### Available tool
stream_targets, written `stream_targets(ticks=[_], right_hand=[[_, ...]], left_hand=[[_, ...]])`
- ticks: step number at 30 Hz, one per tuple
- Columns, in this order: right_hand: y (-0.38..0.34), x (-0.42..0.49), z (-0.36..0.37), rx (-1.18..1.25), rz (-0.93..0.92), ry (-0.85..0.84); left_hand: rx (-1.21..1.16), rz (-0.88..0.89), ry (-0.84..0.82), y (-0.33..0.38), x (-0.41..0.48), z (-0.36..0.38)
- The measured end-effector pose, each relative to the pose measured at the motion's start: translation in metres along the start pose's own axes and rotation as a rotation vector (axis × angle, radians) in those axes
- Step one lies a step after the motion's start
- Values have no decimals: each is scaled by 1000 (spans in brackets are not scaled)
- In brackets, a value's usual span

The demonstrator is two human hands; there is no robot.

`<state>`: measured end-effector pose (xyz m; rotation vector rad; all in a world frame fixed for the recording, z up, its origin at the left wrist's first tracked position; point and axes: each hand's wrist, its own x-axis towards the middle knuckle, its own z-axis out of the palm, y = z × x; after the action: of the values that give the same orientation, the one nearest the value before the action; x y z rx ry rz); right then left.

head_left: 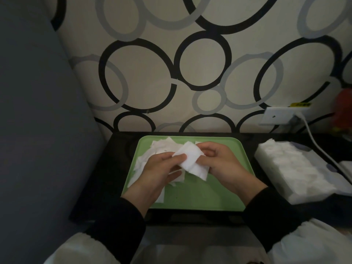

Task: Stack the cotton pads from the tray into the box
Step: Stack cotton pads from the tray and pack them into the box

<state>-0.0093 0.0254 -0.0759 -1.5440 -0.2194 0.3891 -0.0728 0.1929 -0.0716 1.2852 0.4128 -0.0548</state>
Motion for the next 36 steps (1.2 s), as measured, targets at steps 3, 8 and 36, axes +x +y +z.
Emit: stream_targets(ticks=[3, 8, 36], right_hand=[[0, 0, 2, -3, 2, -7], [2, 0, 2, 33, 3, -52], [-16, -8, 2, -63, -24, 175]], left_hand=[[-21, 18, 19, -1, 2, 1], [-42, 42, 8, -2, 1, 3], [18, 66, -74, 1, -6, 18]])
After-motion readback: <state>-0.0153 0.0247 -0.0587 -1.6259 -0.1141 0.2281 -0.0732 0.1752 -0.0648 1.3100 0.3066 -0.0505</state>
